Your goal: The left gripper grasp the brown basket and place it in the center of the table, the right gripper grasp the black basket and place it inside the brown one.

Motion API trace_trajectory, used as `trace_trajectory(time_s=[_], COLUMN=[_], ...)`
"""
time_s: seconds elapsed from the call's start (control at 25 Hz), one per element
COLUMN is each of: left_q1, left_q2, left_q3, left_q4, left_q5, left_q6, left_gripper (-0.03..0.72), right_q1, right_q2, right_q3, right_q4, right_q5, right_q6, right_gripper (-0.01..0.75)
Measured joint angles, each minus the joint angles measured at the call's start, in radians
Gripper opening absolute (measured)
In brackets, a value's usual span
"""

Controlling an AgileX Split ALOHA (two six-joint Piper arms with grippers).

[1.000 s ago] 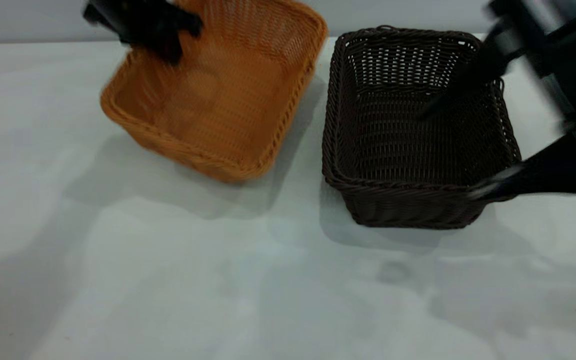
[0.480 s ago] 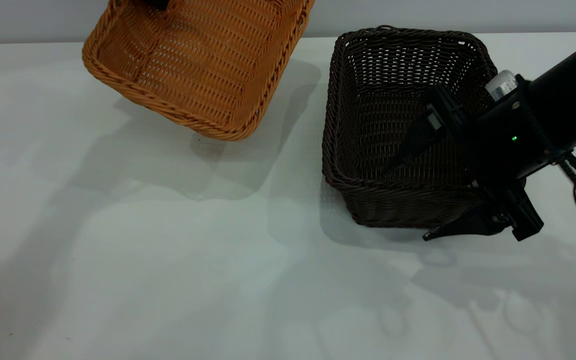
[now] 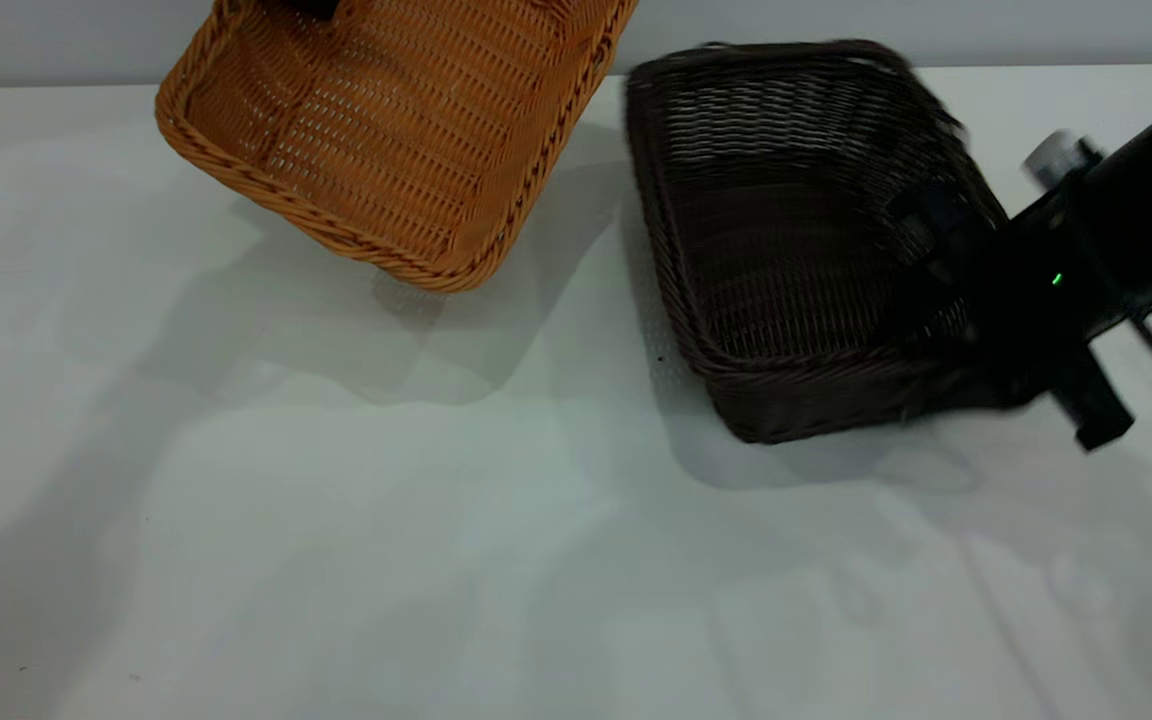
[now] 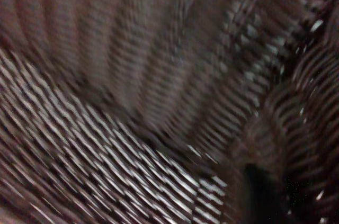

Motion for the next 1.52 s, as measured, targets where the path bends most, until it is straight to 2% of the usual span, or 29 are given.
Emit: trace_trajectory(time_s=[0.08, 0.12, 0.28, 0.44, 0.56, 0.68, 0.88, 0.96, 1.32, 1.4, 1.52], left_q1=[0.000, 0.003, 0.002, -0.002, -0.027, -0.083, -0.195, -0.229, -0.306, -0.314, -0.316], left_q2=[-0.002, -0.007, -0.037, -0.058, -0.057, -0.057, -0.046, -0.024, 0.023, 0.024, 0.024], left_q3=[0.000, 0.000, 0.000, 0.000, 0.000, 0.000, 0.000, -0.001, -0.003, -0.003, -0.003], left_q4=[0.005, 0.006, 0.004, 0.002, -0.001, -0.051, -0.208, -0.248, -0.249, -0.246, -0.244], left_q5=[0.009, 0.019, 0.124, 0.210, 0.291, 0.393, 0.445, 0.446, 0.430, 0.433, 0.434], left_q6=[0.002, 0.005, 0.046, 0.139, 0.286, 0.489, 0.885, 0.966, 1.055, 1.060, 1.062], left_gripper=[0.082, 0.082, 0.082, 0.082, 0.082, 0.082, 0.082, 0.082, 0.099, 0.141, 0.244], right_q1=[-0.058, -0.092, -0.239, -0.400, -0.509, -0.572, -0.618, -0.619, -0.619, -0.619, -0.619], right_q2=[-0.001, -0.003, -0.017, -0.067, -0.112, -0.131, -0.131, -0.131, -0.131, -0.131, -0.131], right_q3=[-0.012, -0.013, -0.036, -0.124, -0.197, -0.247, -0.264, -0.265, -0.267, -0.267, -0.268], right_q4=[0.002, -0.004, -0.043, -0.099, -0.203, -0.301, -0.372, -0.373, -0.377, -0.380, -0.383], right_q5=[0.011, 0.020, 0.059, 0.111, 0.208, 0.297, 0.367, 0.379, 0.432, 0.450, 0.481], right_q6=[-0.049, -0.076, -0.188, -0.294, -0.315, -0.316, -0.322, -0.323, -0.330, -0.330, -0.330], right_gripper=[0.092, 0.081, 0.078, 0.078, 0.078, 0.078, 0.078, 0.078, 0.078, 0.078, 0.078])
